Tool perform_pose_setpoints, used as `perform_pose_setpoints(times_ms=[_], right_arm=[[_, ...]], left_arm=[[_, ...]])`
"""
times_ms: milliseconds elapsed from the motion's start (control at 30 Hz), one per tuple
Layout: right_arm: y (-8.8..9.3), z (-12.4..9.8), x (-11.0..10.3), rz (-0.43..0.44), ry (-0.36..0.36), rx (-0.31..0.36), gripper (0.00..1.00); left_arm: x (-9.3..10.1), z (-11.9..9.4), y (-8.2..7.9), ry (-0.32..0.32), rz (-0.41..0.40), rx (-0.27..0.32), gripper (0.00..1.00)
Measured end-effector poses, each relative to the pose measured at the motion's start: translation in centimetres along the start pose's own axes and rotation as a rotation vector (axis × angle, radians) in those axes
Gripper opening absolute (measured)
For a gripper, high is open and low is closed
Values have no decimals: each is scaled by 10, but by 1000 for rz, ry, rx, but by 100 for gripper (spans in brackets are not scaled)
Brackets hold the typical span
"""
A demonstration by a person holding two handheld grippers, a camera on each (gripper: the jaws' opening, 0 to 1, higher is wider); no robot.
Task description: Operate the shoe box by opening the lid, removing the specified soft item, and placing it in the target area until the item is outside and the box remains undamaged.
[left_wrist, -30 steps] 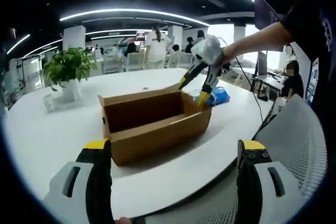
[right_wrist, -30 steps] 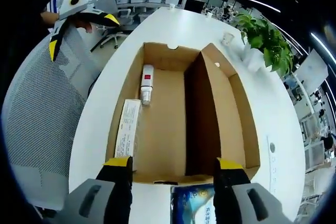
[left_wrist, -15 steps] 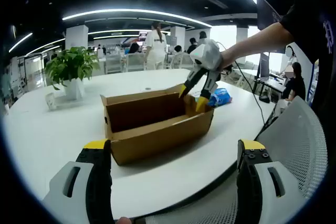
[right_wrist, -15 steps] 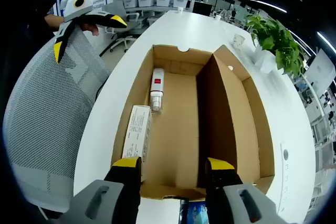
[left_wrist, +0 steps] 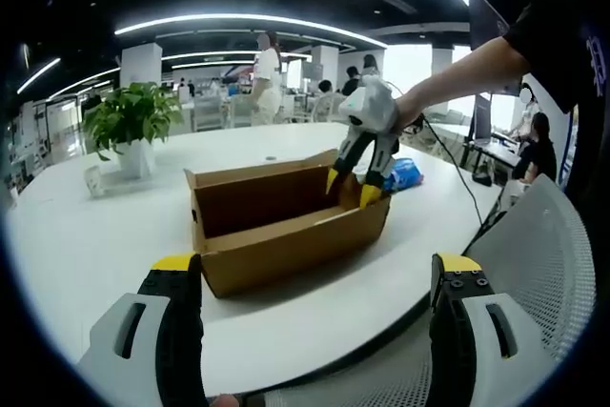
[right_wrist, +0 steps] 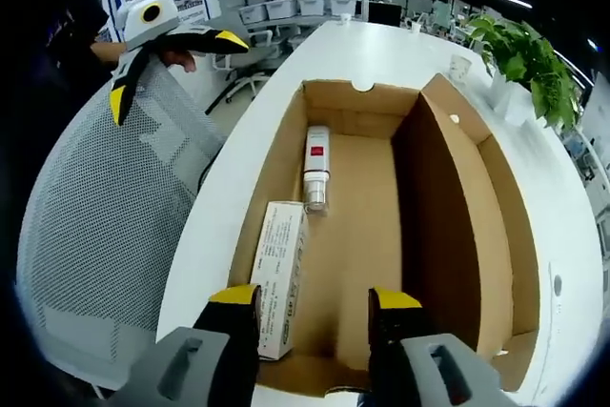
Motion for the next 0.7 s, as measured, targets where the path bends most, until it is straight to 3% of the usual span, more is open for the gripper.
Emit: perform_pose_setpoints(times_ms=[500, 700], right_arm=[[2, -8, 3, -3, 30, -27, 35], [-1, -10, 0, -1, 3, 2, 35]], left_arm=[[0, 1, 0, -5, 1, 0, 99], [0, 1, -1, -5, 2, 3, 99]])
Point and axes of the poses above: the point that each gripper's makers call its tool centre point, and the gripper's own axes: z roughly forward along the fingers, x roughly to its right, y roughly out of its underside, the point moved 10 cm from there along -z, roughly backward along the fingers, and after that the axes turned 11 degrees about -z, right-handed, at the moved point
